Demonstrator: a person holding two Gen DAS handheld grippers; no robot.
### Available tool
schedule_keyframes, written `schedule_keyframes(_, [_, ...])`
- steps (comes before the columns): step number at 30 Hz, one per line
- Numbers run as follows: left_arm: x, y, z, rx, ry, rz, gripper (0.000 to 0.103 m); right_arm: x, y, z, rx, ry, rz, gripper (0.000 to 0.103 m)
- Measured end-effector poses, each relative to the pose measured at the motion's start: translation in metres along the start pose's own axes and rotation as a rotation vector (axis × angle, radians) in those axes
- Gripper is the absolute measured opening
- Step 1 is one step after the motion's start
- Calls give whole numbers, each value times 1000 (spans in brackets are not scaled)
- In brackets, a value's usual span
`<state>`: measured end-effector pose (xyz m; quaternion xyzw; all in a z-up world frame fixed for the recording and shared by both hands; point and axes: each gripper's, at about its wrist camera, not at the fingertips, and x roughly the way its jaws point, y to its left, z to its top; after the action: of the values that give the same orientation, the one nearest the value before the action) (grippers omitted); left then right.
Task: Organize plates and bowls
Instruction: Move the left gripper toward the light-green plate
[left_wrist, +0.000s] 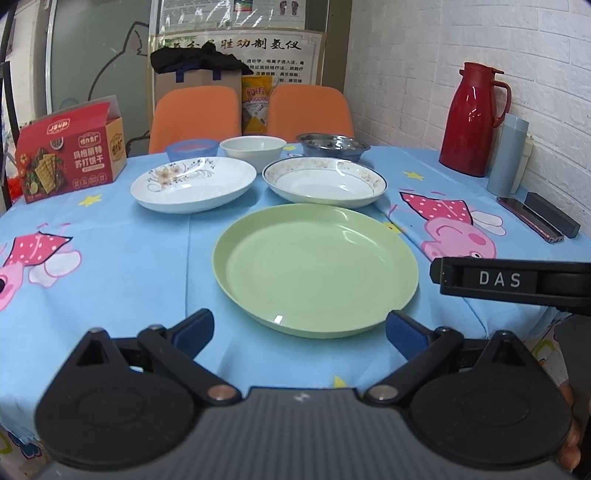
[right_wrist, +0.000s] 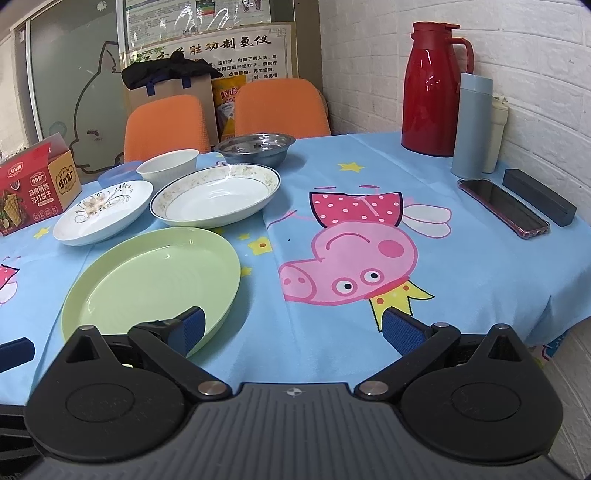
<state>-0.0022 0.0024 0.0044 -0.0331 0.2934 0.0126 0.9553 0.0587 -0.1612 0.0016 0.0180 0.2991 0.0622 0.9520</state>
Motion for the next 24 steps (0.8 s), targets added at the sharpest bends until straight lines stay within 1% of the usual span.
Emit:
schedule_keyframes(14, [5, 11, 16, -29, -3, 13, 98, 7, 3, 15, 10, 3, -4, 103])
schedule_keyframes(24, [6, 9, 14, -27, -4, 11, 98, 9, 2, 13, 11, 10, 7, 103])
